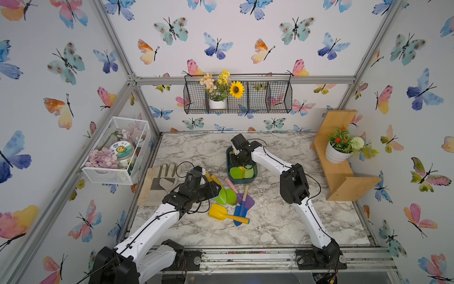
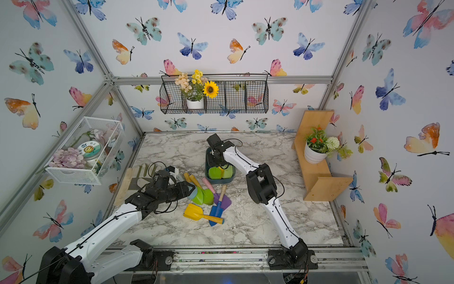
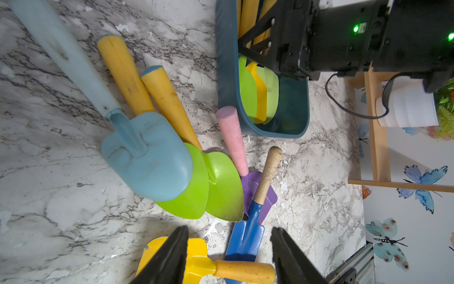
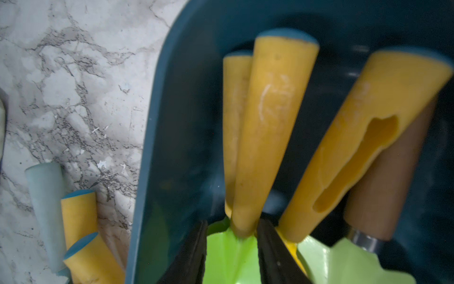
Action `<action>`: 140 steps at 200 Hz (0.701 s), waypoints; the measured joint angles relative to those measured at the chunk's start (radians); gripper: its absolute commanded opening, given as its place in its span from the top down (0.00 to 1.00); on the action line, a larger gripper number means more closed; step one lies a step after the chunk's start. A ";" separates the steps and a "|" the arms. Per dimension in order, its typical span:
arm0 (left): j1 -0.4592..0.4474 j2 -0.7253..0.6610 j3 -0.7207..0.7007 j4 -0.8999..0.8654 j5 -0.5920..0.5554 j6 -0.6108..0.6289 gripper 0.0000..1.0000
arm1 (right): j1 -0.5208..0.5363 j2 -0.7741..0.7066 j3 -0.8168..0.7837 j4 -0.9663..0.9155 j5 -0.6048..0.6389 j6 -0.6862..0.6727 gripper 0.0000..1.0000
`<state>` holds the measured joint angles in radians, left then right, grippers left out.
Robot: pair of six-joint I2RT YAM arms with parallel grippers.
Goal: Put the shovel into the storage box
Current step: Place the shovel in the storage box, then pick up the shovel from the center of the board.
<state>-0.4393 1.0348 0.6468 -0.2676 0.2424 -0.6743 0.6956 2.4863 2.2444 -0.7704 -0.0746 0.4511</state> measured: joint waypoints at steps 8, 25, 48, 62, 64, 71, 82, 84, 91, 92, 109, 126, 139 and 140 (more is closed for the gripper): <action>0.000 0.000 0.000 0.000 0.000 0.000 0.41 | 0.000 -0.016 -0.025 0.001 0.002 0.000 0.61; 0.000 -0.001 0.000 -0.005 0.000 0.000 0.40 | 0.000 -0.066 -0.089 0.008 0.007 0.000 0.61; 0.000 -0.001 0.000 -0.008 0.000 0.002 0.40 | 0.000 -0.151 -0.170 0.022 0.015 0.000 0.61; 0.000 -0.001 0.000 -0.011 0.000 0.010 0.40 | 0.000 -0.206 -0.201 0.027 0.018 -0.002 0.60; 0.000 -0.001 0.000 -0.012 0.000 0.012 0.40 | 0.000 -0.211 -0.204 0.029 0.019 -0.002 0.60; 0.000 -0.001 0.000 -0.015 0.001 0.017 0.40 | 0.000 -0.240 -0.223 0.038 0.019 -0.004 0.59; 0.000 0.000 0.000 -0.022 0.007 0.030 0.40 | 0.000 -0.286 -0.263 0.055 0.019 -0.008 0.57; 0.000 0.000 0.000 -0.024 0.008 0.034 0.40 | 0.000 -0.295 -0.271 0.058 0.019 -0.009 0.57; -0.002 0.000 0.000 -0.028 0.009 0.041 0.40 | 0.000 -0.323 -0.299 0.068 0.019 -0.010 0.57; -0.003 0.000 0.000 -0.030 0.009 0.045 0.40 | 0.000 -0.328 -0.305 0.071 0.019 -0.010 0.57; -0.014 0.005 0.008 -0.044 0.010 0.063 0.40 | 0.000 -0.393 -0.380 0.097 0.019 -0.015 0.56; -0.031 0.008 0.019 -0.049 0.011 0.079 0.40 | 0.000 -0.446 -0.451 0.118 0.019 -0.018 0.56; -0.047 0.011 0.031 -0.056 0.011 0.089 0.40 | 0.000 -0.486 -0.504 0.130 0.019 -0.019 0.56; -0.049 0.011 0.032 -0.056 0.011 0.090 0.40 | 0.000 -0.488 -0.507 0.130 0.019 -0.019 0.56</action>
<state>-0.4881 1.0462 0.6785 -0.3241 0.2531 -0.5838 0.6956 1.9987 1.7378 -0.6403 -0.0555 0.4320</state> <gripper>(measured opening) 0.603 0.444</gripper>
